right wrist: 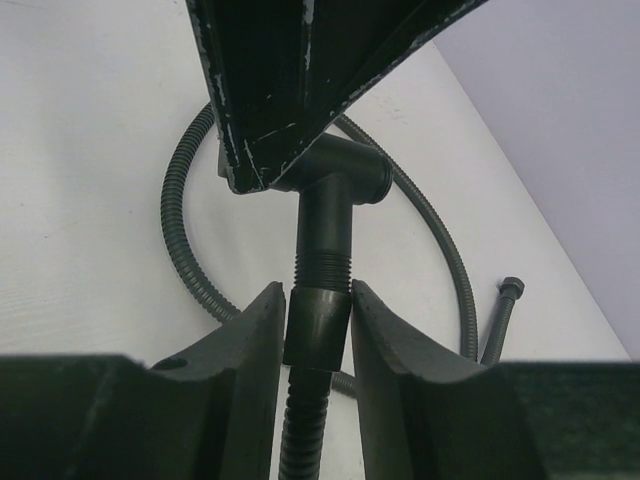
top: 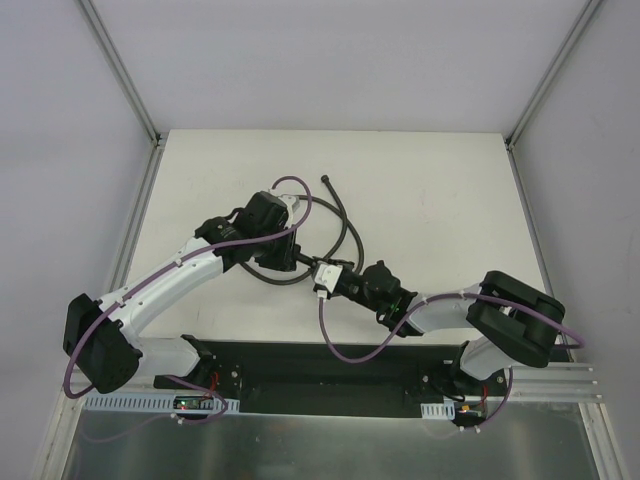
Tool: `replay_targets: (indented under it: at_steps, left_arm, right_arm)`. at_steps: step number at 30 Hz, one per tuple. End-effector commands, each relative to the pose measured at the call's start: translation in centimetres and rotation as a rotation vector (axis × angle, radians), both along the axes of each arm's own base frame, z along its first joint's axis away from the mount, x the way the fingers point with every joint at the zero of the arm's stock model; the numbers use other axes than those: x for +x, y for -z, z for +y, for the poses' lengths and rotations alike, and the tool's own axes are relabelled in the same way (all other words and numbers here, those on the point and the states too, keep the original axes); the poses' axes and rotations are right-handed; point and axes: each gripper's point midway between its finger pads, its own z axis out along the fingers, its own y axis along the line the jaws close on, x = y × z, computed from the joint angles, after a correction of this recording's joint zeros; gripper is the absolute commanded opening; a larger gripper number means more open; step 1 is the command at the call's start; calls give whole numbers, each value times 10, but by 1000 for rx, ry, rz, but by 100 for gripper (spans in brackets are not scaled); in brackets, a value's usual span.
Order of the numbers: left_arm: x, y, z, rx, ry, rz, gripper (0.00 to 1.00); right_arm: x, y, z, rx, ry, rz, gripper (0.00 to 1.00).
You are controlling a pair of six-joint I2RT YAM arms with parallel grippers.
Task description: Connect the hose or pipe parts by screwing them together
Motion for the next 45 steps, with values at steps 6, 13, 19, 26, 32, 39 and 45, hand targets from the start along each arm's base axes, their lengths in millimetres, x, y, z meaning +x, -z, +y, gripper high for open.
replay_targets:
  at_steps: [6, 13, 19, 26, 32, 39, 45]
  left_arm:
    - [9, -25, -15, -108, 28, -69, 0]
    - [5, -38, -39, -343, 239, -348, 0]
    - [-2, -22, -41, -346, 365, -438, 0]
    - [-16, -20, -49, -455, 460, -560, 0]
    - [-17, -19, -48, -439, 520, -633, 0]
    - [-17, -18, -47, -420, 544, -661, 0]
    - [7, -20, -34, -316, 362, -583, 0]
  right_arm:
    - [4, -22, 9, 78, 23, 33, 3]
    - [-9, -46, 22, 227, -114, 249, 1]
    - [0, -65, 14, 364, -170, 437, 1]
    - [1, -91, 5, 547, -319, 604, 1]
    - [-15, -102, 4, 544, -521, 711, 1]
    - [-15, -101, -1, 523, -550, 757, 1]
    - [1, -74, -12, 513, -384, 742, 57]
